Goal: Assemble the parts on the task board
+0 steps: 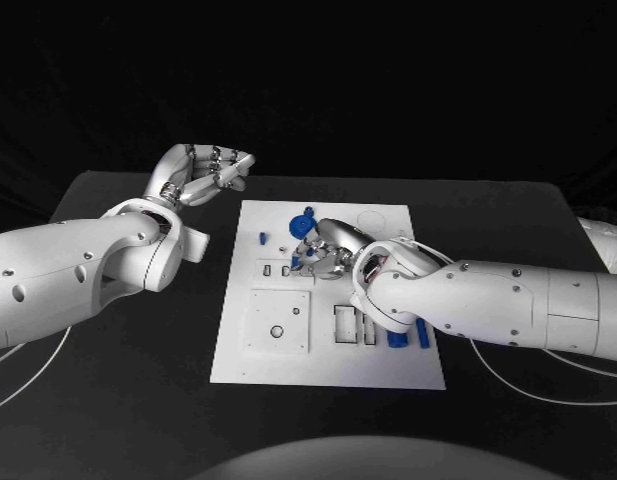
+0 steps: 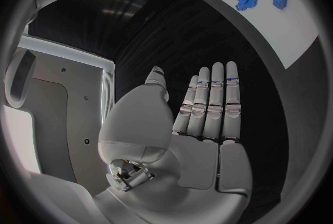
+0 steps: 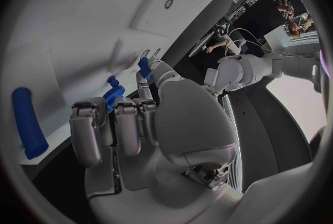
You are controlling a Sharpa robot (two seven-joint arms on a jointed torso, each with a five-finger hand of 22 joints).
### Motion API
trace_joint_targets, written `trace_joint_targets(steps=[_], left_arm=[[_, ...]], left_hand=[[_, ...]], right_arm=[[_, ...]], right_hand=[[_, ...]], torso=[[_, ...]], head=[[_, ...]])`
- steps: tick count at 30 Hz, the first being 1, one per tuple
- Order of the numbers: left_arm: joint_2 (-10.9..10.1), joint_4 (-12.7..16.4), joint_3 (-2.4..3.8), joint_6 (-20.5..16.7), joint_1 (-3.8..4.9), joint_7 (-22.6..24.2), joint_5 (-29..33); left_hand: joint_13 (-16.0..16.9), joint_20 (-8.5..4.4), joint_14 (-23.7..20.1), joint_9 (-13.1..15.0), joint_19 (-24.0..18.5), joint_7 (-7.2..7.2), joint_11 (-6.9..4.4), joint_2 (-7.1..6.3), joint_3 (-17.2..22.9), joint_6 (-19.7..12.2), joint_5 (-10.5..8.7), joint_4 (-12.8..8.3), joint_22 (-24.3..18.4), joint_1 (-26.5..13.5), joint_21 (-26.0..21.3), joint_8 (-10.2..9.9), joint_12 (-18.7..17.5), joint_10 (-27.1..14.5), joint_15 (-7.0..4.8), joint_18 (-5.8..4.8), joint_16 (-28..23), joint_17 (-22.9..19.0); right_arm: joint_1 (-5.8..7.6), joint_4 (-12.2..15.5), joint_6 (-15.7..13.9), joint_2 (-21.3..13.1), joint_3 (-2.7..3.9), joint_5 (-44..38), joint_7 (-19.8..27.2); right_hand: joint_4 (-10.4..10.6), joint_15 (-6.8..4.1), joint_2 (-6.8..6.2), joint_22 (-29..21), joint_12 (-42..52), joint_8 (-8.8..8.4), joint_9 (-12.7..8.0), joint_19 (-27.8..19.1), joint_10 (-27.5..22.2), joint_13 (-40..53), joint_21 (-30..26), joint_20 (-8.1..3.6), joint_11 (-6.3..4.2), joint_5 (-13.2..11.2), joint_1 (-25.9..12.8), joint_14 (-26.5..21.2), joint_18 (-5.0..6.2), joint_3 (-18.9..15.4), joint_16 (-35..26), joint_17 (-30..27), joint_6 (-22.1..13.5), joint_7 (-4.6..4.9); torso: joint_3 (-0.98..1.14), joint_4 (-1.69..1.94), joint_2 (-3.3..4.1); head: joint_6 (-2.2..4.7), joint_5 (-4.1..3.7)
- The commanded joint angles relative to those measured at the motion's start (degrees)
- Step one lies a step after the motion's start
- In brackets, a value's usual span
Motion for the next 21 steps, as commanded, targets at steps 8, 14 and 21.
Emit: trace_joint_targets(steps=[8,14,21], left_arm=[[0.10,0.07,0.05,0.54,0.04,0.67,0.15],[0.11,0.03,0.05,0.57,0.04,0.66,0.15],[0.11,0.01,0.05,0.57,0.04,0.64,0.15]], left_hand=[[0.08,0.13,-0.46,0.05,-0.06,0.15,0.14,0.03,-0.39,-0.07,0.12,-0.10,-0.10,0.29,-0.20,-0.39,0.01,-0.43,-0.06,0.14,-0.17,-0.08],[0.09,0.13,-0.47,0.06,-0.05,0.15,0.14,0.06,-0.41,-0.08,0.17,-0.10,-0.12,0.36,-0.25,-0.40,0.02,-0.43,-0.05,0.14,-0.17,-0.09],[0.09,0.13,-0.47,0.06,-0.05,0.15,0.14,0.06,-0.41,-0.08,0.17,-0.10,-0.12,0.36,-0.25,-0.40,0.02,-0.43,-0.05,0.14,-0.17,-0.09]], right_arm=[[-0.16,-0.13,1.13,0.19,-0.01,-1.93,-0.72],[-0.23,-0.15,1.59,0.03,-0.02,-2.21,-1.15],[-0.26,-0.21,2.15,0.01,-0.02,-2.30,-1.28]], right_hand=[[-0.29,0.39,-0.04,15.06,0.23,-0.53,-0.13,6.00,6.01,15.10,0.26,0.59,0.51,0.24,-0.38,5.98,-0.38,-0.08,0.23,15.09,-0.26,0.16],[-0.30,0.40,-0.04,15.06,0.23,-0.56,-0.14,6.00,6.01,15.10,0.26,0.60,0.52,0.24,-0.37,5.98,-0.38,-0.08,0.23,15.09,-0.29,0.15],[-0.50,0.45,-0.11,15.06,0.23,-0.86,-0.27,6.00,6.01,15.10,0.26,0.69,0.52,0.15,-0.22,5.98,-0.38,0.01,0.23,15.09,-0.59,0.11]], torso=[[0.03,-0.02,0.05],[0.04,-0.01,0.07],[0.04,-0.03,0.06]], head=[[-0.06,-0.12],[-0.14,-0.14],[-0.33,-0.17]])
